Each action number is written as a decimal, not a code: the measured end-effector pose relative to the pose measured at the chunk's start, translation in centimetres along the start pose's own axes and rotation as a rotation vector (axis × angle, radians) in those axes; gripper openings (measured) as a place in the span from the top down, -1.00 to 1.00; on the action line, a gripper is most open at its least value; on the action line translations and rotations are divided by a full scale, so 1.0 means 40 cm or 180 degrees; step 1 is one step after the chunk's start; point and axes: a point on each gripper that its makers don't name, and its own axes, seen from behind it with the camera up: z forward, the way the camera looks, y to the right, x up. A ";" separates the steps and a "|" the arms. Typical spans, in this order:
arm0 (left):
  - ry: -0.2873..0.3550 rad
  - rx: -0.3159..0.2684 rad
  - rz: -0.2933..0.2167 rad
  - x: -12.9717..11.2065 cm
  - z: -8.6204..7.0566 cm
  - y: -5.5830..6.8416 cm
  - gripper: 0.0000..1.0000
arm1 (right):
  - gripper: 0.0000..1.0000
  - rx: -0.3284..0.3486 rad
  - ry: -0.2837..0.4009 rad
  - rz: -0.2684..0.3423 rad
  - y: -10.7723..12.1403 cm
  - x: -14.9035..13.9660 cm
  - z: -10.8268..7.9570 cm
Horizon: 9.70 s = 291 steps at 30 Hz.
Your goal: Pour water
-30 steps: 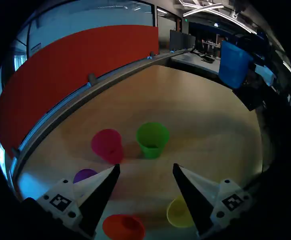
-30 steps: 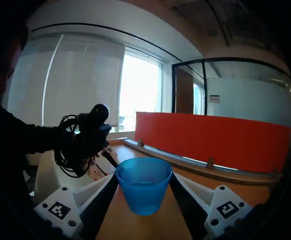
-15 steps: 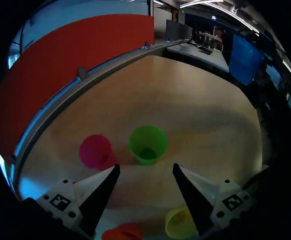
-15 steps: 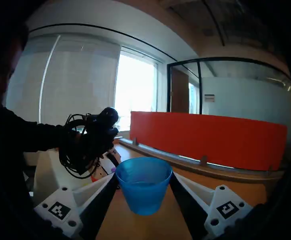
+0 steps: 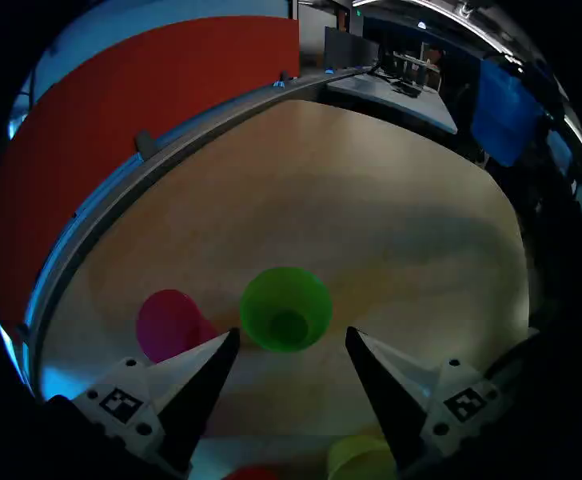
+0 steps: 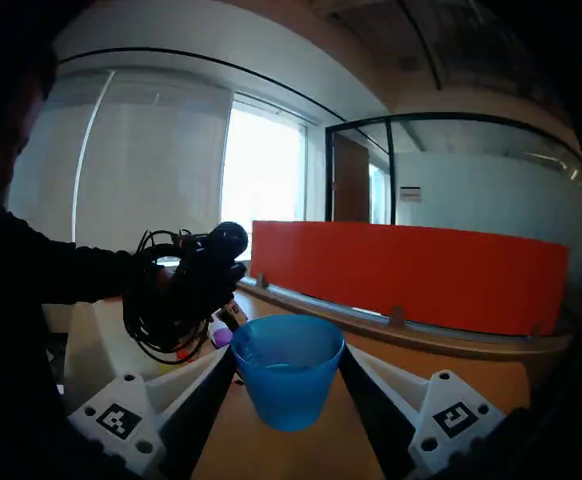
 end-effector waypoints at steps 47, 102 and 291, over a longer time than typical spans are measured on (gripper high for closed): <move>0.0006 0.0004 -0.0028 0.015 0.041 -0.006 -0.71 | -0.82 0.0008 -0.0030 0.0006 -0.002 -0.021 0.010; 0.2238 0.0342 -0.0327 0.145 -0.408 -0.018 -0.66 | -0.82 0.0268 0.0034 -0.0088 -0.154 0.057 0.111; 0.1030 0.0286 -0.0190 -0.548 -0.361 0.155 -0.96 | -0.82 0.0544 -0.0071 -0.0110 -0.260 0.016 0.222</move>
